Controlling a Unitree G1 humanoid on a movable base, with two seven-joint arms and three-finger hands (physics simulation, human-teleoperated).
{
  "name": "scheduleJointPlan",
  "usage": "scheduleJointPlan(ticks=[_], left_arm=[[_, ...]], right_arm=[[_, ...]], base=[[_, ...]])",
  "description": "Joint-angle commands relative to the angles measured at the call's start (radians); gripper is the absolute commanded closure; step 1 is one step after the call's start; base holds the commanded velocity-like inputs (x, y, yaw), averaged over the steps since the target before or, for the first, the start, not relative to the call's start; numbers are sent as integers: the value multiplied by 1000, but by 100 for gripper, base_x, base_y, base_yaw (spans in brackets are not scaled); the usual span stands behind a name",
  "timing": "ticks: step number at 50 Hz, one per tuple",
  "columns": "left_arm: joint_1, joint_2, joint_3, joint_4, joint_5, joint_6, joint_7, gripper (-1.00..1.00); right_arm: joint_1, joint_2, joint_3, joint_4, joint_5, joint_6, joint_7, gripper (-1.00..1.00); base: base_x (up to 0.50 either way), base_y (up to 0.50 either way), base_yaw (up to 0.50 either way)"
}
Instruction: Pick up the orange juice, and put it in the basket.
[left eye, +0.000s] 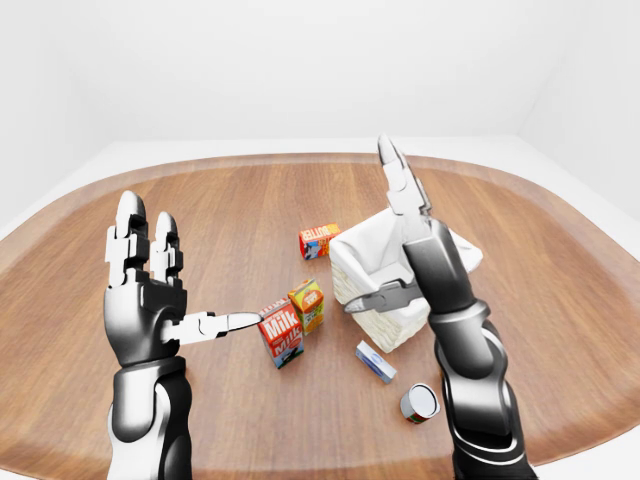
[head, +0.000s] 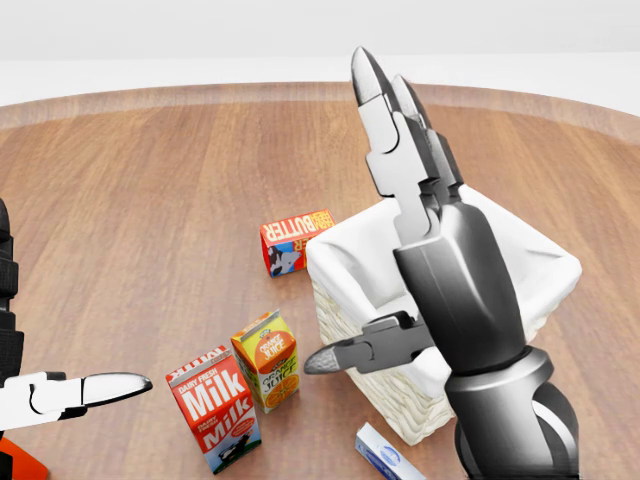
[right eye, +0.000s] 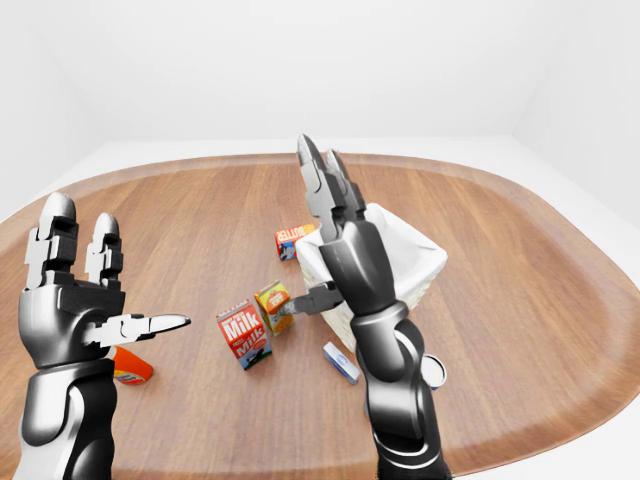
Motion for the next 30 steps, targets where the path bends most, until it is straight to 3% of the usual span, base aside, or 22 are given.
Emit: scheduleJointPlan(ticks=[1, 9, 22, 30], left_arm=[[0, 0, 0, 0, 0, 0, 0, -100], [0, 0, 0, 0, 0, 0, 0, -100], [-5, 1, 3, 2, -7, 0, 4, -100], [-5, 2, 3, 1, -8, 0, 5, -100]], right_arm=[[-146, -5, -32, 111, -123, -57, 74, -100], [-222, -18, -44, 216, -187, -92, 90, -100], [-348, -14, -50, 405, -291, -92, 97, -100], [-452, -21, -35, 494, -337, -92, 166, -100]], base=[[0, 0, 0], [0, 0, 0], [0, 0, 0], [0, 0, 0]])
